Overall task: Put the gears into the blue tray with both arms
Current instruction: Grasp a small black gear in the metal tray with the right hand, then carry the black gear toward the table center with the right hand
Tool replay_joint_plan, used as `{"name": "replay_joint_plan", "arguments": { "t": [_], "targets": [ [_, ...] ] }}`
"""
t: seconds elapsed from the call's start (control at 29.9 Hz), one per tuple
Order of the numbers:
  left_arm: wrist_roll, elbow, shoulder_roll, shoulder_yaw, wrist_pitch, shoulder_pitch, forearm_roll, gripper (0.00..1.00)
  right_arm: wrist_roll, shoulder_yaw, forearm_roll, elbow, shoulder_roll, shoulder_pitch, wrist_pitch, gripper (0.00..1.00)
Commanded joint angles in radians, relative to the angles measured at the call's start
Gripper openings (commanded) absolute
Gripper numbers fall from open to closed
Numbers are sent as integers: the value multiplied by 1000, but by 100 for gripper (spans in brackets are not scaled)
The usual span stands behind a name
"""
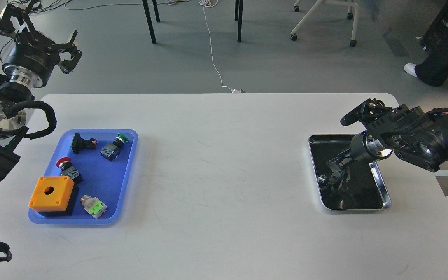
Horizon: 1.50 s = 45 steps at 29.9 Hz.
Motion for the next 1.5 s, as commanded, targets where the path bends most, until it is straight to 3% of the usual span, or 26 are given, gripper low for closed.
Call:
{"name": "replay_joint_plan", "arguments": {
  "t": [0.0, 0.2, 0.74, 0.97, 1.17, 1.47],
  "targets": [
    [1, 0, -4, 2, 0, 0, 0, 98, 0, 0, -2, -5, -3, -6, 0, 62],
    [1, 0, -2, 1, 2, 0, 0, 98, 0, -6, 0, -3, -11, -9, 0, 57],
    [4, 0, 16, -10, 9, -5, -9, 98, 8, -6, -6, -1, -35, -15, 0, 20],
    [6, 0, 22, -13, 9, -6, -10, 98, 11, -3, -8, 23, -66, 16, -2, 18],
    [7, 0, 22, -12, 9, -6, -10, 98, 9, 31, 7, 173, -61, 181, -2, 18],
    [7, 0, 21, -5, 11, -12, -10, 98, 20, 181, 101, 276, 40, 230, -21, 18]
  ]
}}
